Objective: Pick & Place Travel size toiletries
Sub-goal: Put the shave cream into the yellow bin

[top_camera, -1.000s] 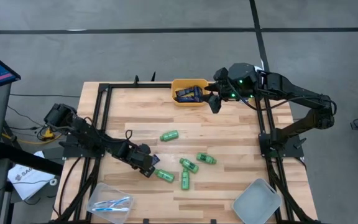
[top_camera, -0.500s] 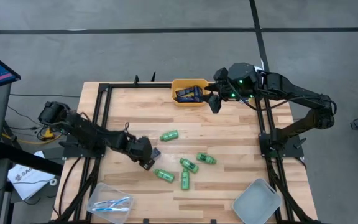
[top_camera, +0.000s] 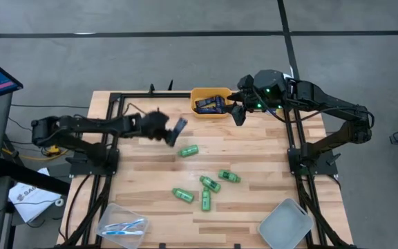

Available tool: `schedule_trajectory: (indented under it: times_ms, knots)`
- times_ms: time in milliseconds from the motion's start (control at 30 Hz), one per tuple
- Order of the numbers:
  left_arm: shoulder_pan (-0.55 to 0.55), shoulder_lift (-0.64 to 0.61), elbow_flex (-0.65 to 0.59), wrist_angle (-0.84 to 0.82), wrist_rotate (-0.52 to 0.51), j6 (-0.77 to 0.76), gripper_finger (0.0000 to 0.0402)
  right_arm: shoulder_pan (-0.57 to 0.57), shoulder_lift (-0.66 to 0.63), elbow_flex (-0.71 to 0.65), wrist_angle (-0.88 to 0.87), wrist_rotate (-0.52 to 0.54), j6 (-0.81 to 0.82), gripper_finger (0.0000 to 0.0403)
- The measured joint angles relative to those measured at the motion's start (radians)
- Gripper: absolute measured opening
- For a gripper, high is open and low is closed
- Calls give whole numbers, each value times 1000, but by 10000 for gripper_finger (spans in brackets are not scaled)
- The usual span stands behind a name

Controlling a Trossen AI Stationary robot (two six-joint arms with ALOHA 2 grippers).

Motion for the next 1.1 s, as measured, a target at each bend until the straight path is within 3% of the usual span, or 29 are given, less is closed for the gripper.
schedule_trajectory:
  times_ms: [200,400,700,1100]
  knots:
    - [148,42,78,171,23,164,123,0,0,0,0,0,-1,255]
    - [226,165,248,205,29,338,123,0,0,0,-1,0,-1,255]
    - [261,381,443,204,30,492,124,0,0,0,-1,0,-1,255]
    - [265,568,479,229,0,572,125,-1,0,0,-2,0,-17,255]
